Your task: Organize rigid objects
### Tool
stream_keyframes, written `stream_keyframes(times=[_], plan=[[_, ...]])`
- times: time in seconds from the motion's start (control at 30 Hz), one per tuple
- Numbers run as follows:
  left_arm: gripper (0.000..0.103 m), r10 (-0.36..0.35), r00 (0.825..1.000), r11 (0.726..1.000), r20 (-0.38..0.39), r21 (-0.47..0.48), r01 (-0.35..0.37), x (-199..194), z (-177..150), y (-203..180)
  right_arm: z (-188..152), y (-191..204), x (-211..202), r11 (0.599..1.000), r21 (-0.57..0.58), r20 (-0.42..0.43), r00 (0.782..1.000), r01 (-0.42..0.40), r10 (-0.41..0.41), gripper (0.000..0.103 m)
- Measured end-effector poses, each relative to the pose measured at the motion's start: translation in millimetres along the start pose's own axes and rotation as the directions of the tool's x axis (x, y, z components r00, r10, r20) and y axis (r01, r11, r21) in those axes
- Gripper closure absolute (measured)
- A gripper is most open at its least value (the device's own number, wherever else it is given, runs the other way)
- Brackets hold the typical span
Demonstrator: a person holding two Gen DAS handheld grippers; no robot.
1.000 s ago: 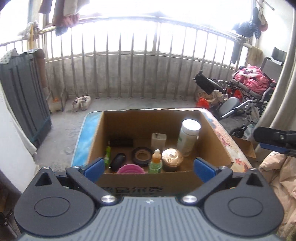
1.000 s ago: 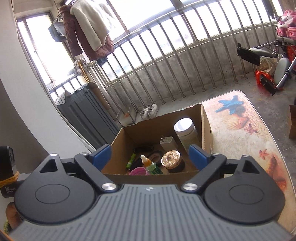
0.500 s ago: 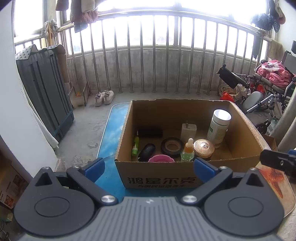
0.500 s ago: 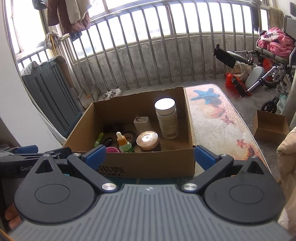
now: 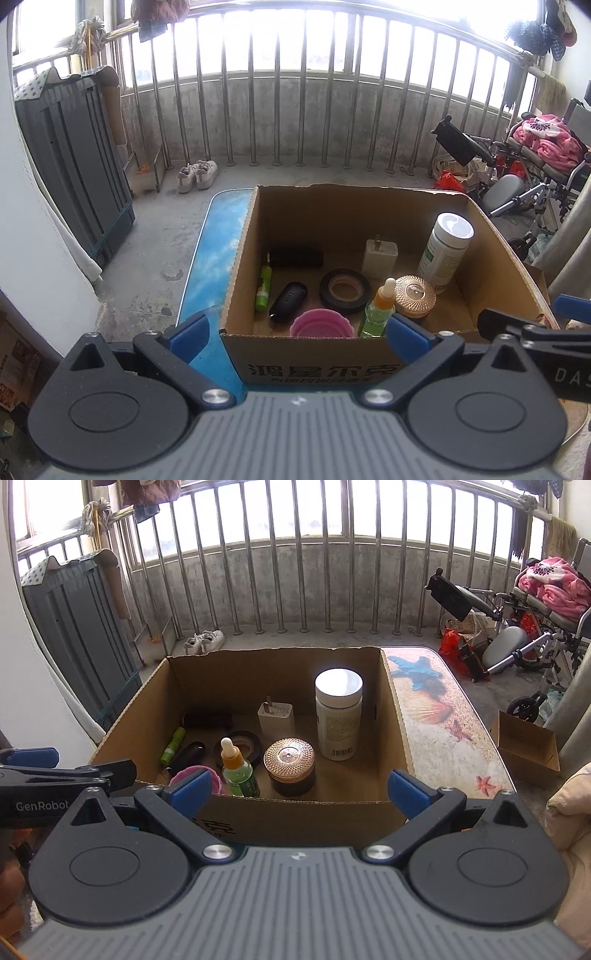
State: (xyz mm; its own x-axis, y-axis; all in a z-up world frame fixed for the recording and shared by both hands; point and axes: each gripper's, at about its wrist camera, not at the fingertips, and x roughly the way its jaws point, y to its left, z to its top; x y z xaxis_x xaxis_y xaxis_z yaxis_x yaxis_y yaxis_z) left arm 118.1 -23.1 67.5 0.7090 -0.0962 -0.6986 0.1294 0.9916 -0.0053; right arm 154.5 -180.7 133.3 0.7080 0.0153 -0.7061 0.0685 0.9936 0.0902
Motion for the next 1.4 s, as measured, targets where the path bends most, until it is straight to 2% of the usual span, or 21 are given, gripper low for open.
stream_keyframes(times=[0.4,1.4], plan=[[0.002,0.014,0.999,1.000,-0.032,0.015,-0.013,12.5,4.0,-1.4,1.4,-4.2,17.1,1.000,0.002,-0.030,0.999,0.010,-0.010,0.001],[0.005,0.027,0.998,0.999,-0.052,0.030,-0.026,5.3,0.6,-6.9,-8.7,-7.7,10.5,0.999,0.035,-0.069,0.997,0.020,-0.018,0.001]])
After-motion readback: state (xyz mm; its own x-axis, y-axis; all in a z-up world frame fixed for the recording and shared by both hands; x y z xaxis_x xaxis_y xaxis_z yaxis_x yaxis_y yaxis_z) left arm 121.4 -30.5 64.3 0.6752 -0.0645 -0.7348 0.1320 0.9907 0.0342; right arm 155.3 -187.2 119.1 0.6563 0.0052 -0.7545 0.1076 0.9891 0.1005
